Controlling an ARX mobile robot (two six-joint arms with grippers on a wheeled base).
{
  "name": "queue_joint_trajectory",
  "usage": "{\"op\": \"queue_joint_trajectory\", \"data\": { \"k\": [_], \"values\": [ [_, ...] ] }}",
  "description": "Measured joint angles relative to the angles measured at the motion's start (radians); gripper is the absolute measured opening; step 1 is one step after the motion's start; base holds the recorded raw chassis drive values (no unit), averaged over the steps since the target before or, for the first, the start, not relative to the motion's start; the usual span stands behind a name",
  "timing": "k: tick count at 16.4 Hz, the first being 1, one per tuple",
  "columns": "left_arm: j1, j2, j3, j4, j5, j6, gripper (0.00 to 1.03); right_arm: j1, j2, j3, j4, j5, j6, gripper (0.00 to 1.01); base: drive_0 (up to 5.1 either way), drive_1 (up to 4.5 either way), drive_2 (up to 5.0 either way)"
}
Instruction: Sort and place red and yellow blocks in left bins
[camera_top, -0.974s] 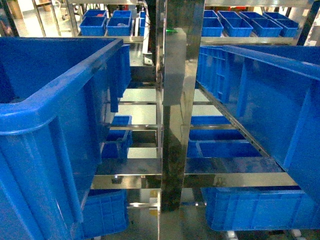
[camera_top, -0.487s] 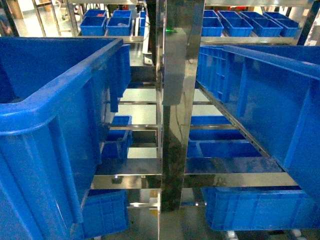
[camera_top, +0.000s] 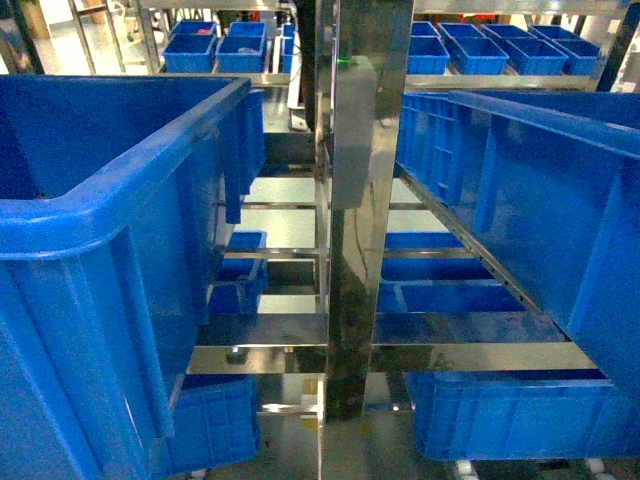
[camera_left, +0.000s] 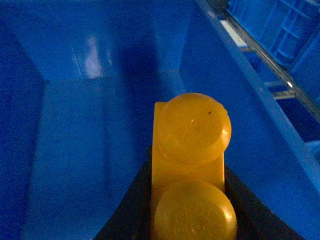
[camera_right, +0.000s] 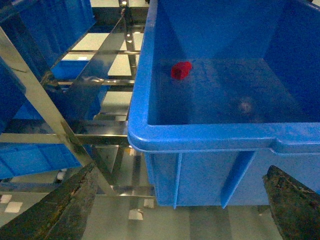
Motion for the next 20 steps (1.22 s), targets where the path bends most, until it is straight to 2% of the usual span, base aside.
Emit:
{"op": "queue_joint_trajectory", "data": {
  "k": [2,5,8,11,16,20],
  "values": [
    [0.007,0.040,0.033,-0.008,-0.002,0.025,0.26,0.000,0.000,0.000,0.000,0.000,0.000,0.98,0.0,0.00,0.0],
    [-0.008,-0.019,-0.014,-0.058,0.008,0.063,0.26,0.000,-0.001,0.000,0.000,0.000,0.000,0.98,0.0,0.00,0.0],
    [-0.026,0.018,-0.047,-0.130,0.038,0.106,0.26,0.000,0.000,0.000,0.000,0.000,0.000,0.98,0.0,0.00,0.0],
    [-0.051,0.025,-0.083,-0.105,0.032,0.139,0.26,0.000,0.000,0.000,0.000,0.000,0.000,0.98,0.0,0.00,0.0],
    [-0.053,0.160,-0.074,-0.039,-0.013,0.150,0.26,0.000,0.000,0.000,0.000,0.000,0.000,0.98,0.0,0.00,0.0],
    [-0.043,0.289,-0.002,0.031,-0.079,0.175,0.26,0.000,0.000,0.000,0.000,0.000,0.000,0.98,0.0,0.00,0.0]
  ]
}}
